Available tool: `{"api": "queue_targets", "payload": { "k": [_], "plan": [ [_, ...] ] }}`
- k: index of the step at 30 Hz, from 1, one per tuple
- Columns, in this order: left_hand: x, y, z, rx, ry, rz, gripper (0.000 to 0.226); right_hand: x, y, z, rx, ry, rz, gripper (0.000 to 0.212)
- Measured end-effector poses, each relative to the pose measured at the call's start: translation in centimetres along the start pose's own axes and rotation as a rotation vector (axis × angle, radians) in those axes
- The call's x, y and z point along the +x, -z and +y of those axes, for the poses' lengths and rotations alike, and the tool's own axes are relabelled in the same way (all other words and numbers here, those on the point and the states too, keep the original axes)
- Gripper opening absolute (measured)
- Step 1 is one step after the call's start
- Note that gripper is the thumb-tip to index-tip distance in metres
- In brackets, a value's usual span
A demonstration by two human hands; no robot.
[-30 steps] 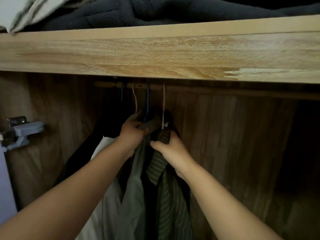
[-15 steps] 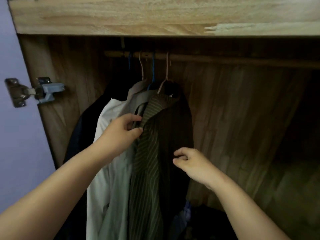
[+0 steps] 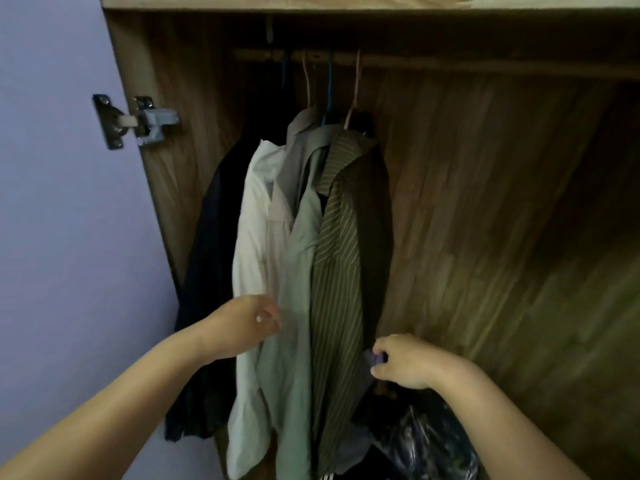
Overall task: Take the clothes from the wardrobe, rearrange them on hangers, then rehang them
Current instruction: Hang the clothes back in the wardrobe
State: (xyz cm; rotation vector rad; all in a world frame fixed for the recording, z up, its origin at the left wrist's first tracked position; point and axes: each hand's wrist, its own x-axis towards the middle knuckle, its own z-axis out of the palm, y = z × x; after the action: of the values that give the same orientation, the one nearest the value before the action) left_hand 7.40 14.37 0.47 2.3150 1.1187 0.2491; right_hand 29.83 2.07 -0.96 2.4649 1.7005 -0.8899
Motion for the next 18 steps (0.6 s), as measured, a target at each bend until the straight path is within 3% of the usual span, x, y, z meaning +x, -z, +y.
{"api": "queue_targets", "payload": {
  "k": [1, 4, 8, 14, 18],
  "plan": [
    [-0.9, -0.2, -1.1, 0.047, 0.013, -0.042, 0.026, -0.3, -0.9, -0.8, -0.01, -0.01, -0.006, 0.025],
    [-4.0, -0.8, -4.8, 0.203, 0.073, -0.188, 0.036, -1.1, -3.9, -3.3, -0.06, -0.029, -0.041, 0.049],
    [-8.7, -1.5, -9.7, 0.346, 0.206, -0.401, 0.043, -1.9, -8.5, -7.0, -0.075, 0.022, -0.073, 0.045],
    [-15.3, -1.9, -13.9, 0.36, 0.346, -0.407, 0.046, -2.7, -13.2, -11.8, -0.122, 0.111, -0.174, 0.046],
    [-19.9, -2.0, -15.2, 0.294, 0.461, -0.323, 0.046, -3.2, -14.5, -14.7, -0.231, 0.219, -0.219, 0.045]
  ]
}}
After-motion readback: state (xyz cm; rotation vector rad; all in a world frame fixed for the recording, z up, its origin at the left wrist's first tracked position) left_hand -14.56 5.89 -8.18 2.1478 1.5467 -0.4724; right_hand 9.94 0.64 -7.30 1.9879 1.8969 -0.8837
